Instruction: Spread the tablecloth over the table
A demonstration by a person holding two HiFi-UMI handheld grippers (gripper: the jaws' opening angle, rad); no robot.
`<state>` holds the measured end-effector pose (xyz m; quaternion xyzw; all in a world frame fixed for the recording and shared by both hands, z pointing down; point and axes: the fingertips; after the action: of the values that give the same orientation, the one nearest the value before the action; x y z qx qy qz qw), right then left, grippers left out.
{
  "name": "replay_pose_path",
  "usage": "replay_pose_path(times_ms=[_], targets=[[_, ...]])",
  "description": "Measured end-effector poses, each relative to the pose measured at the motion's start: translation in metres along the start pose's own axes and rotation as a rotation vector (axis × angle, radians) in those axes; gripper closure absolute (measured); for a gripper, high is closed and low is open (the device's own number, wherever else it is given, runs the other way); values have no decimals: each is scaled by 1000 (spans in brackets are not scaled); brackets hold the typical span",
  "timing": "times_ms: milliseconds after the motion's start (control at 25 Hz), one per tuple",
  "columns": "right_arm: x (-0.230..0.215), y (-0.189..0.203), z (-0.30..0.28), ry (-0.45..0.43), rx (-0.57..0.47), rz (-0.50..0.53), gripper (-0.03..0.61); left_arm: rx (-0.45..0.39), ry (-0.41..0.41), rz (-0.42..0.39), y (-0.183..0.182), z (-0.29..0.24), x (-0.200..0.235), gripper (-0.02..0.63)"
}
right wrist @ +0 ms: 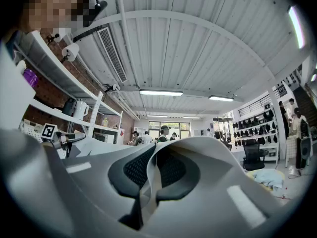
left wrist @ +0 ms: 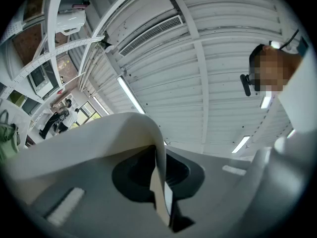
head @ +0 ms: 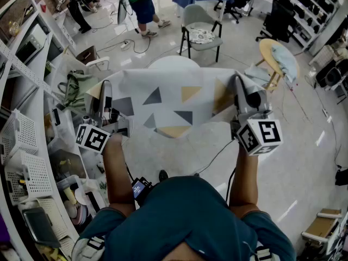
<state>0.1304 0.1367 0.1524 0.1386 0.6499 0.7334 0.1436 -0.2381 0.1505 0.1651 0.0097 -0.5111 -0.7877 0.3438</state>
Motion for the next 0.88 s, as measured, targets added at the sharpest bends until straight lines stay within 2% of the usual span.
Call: replay_pose_path(times_ms=[440,880], targets=[[7,5,-1,7,-3,-11,560,2,6,7,2,4,7,611],[35,13,-13,17,7,-43,558,11,26,26,-11,11,37,612]])
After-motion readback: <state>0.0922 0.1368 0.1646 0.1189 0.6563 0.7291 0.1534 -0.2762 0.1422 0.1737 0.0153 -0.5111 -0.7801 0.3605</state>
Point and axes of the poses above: the fingertips, and each gripper's own axes: z backward along the fingers, x to its left, y out of its underside, and after that the axes turned 4 degrees about y, right-handed
